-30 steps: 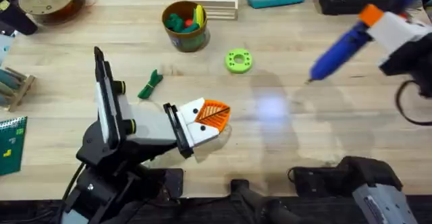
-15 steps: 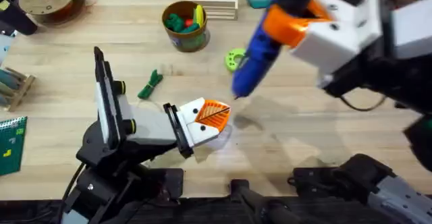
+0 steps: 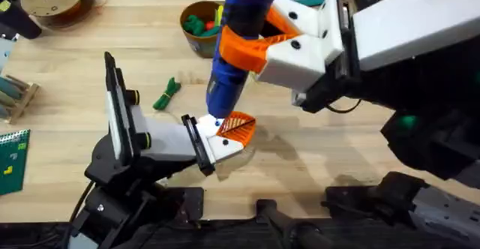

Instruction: Pick up the gripper from the table and insert it into the empty holder that is missing its gripper. Then pick up a screw, insert it into the mounting hole, and use the screwdriver to tighten it. Finally, clean up the table by picking up the vegetable and placing it into the bucket.

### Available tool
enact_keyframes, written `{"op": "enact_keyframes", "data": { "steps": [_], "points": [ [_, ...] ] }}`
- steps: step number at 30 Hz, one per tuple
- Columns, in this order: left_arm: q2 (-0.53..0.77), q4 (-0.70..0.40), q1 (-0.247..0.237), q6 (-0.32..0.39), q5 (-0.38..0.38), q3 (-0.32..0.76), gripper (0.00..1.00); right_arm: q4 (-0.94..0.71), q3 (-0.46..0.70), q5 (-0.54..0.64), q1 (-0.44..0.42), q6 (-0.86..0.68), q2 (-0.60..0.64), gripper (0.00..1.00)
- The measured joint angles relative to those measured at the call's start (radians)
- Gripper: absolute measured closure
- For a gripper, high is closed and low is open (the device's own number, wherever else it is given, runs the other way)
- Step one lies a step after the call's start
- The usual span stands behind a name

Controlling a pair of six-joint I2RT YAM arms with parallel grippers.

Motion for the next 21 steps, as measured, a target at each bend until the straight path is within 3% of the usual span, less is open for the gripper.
{"op": "enact_keyframes", "data": {
  "steps": [21],
  "points": [
    [0.0, 0.0, 0.0, 0.0, 0.0, 0.0, 0.996, -0.041, 0.0, -0.002, 0.0, 0.0, 0.023, 0.971]
  ]
}}
